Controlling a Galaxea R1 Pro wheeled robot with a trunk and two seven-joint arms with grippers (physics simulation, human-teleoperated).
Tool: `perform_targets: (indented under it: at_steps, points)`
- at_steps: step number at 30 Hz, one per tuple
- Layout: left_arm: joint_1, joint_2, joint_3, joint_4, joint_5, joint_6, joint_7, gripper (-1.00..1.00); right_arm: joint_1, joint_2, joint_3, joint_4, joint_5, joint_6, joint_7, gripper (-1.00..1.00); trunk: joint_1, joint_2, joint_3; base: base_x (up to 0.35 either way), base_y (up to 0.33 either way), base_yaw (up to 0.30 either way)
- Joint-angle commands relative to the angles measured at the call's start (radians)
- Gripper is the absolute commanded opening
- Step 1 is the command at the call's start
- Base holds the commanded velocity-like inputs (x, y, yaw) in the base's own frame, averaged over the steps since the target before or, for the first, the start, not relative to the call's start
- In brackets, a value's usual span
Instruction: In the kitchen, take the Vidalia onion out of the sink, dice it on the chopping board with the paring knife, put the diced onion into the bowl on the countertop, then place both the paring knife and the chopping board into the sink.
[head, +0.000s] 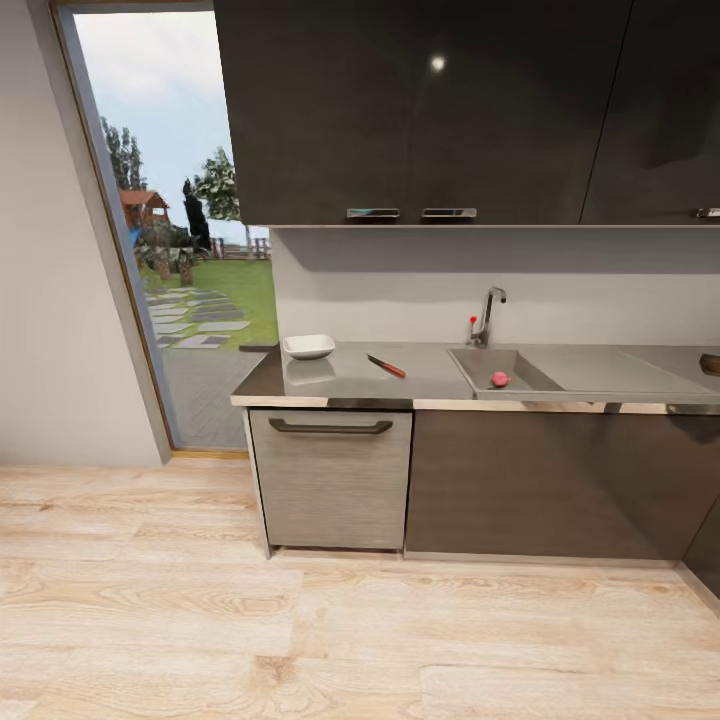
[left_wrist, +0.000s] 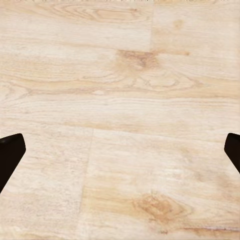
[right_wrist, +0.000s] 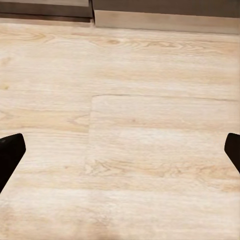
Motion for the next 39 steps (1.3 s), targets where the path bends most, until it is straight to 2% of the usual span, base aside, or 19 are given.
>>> perform_targets:
  at_steps: [1, 11, 25, 39]
  points:
    - [0.0, 0.0, -0.002, -0.001, 0.007, -0.002, 0.0, 1.0, 0.0, 0.0, -0.001, 0.0, 0.0, -0.003, -0.001, 1.0, 0.0, 0.0, -0.001, 0.0, 0.0, 0.0]
    - [0.0, 0.003, -0.001, -0.001, 0.007, -0.022, 0.0, 1.0, 0.0, 0.001, -0.001, -0.001, -0.001, -0.003, -0.001, 1.0, 0.0, 0.0, -0.001, 0.0, 0.0, 0.0]
    - [0.0, 0.009, 0.001, -0.009, 0.007, -0.025, 0.0, 1.0, 0.0, -0.001, -0.001, -0.001, 0.0, -0.003, -0.001, 1.0, -0.054, 0.098, 0.043, 0.0, 0.0, 0.0]
    - [0.0, 0.015, 0.0, -0.051, 0.008, -0.024, 0.002, 1.0, 0.0, -0.014, -0.002, -0.007, -0.001, -0.003, -0.001, 1.0, -0.107, 0.196, 0.087, 0.0, 0.0, 0.0]
